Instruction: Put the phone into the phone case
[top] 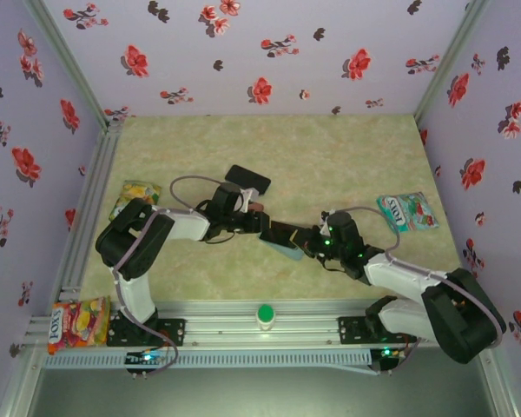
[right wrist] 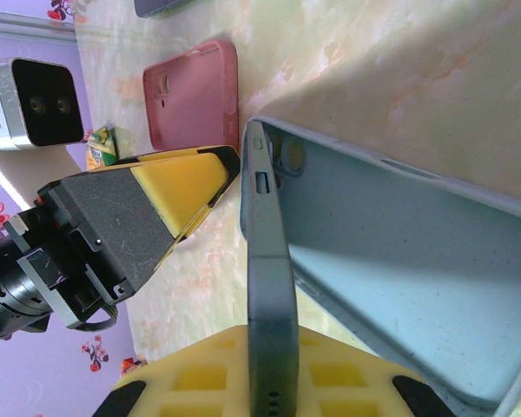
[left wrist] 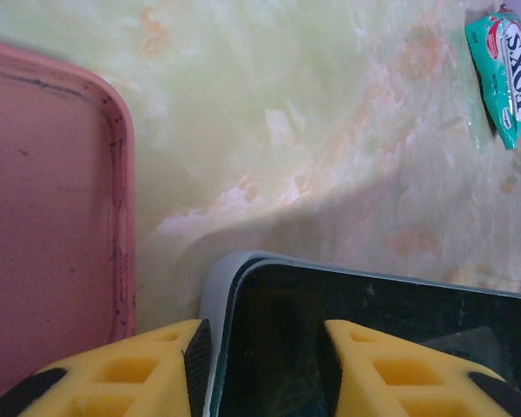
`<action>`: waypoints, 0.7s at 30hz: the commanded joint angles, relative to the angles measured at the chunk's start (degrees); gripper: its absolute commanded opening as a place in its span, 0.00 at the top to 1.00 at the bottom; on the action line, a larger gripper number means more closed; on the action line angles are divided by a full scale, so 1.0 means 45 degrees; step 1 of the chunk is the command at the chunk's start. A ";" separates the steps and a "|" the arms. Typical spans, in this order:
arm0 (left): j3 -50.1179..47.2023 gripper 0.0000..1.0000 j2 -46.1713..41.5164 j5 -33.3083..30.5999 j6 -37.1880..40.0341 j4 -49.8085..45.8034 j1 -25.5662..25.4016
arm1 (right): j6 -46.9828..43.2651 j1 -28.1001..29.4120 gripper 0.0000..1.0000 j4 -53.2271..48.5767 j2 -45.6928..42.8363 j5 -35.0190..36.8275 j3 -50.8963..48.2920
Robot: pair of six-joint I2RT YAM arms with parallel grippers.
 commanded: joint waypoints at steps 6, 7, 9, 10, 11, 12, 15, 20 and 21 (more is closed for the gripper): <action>-0.0806 0.59 -0.0056 0.0262 -0.0402 0.0070 -0.0199 | 0.0227 0.0133 1.00 -0.0094 0.0476 0.0456 -0.0111; -0.0881 0.59 -0.0086 0.0259 -0.0451 0.0104 -0.0192 | 0.0281 0.0126 1.00 -0.0005 0.0533 0.0460 -0.0150; -0.1037 0.59 -0.0155 0.0240 -0.0511 0.0187 -0.0189 | 0.0336 0.0152 1.00 0.0149 0.0656 0.0437 -0.0190; -0.1119 0.59 -0.0204 0.0250 -0.0514 0.0216 -0.0190 | 0.0376 0.0153 1.00 0.0186 0.0715 0.0397 -0.0207; -0.1193 0.59 -0.0224 0.0240 -0.0550 0.0254 -0.0192 | 0.0379 0.0153 1.00 0.0210 0.0767 0.0412 -0.0206; -0.1279 0.58 -0.0288 0.0227 -0.0574 0.0299 -0.0199 | 0.0377 0.0153 1.00 0.0232 0.0783 0.0378 -0.0210; -0.1517 0.59 -0.0441 0.0201 -0.0689 0.0416 -0.0191 | 0.0382 0.0150 1.00 0.0162 0.0819 0.0439 -0.0210; -0.1816 0.59 -0.0691 0.0142 -0.0809 0.0519 -0.0220 | 0.0318 0.0143 1.00 -0.0113 0.0819 0.0498 -0.0259; -0.1845 0.59 -0.0741 0.0116 -0.0819 0.0519 -0.0209 | 0.0322 0.0135 1.00 -0.0138 0.0819 0.0509 -0.0286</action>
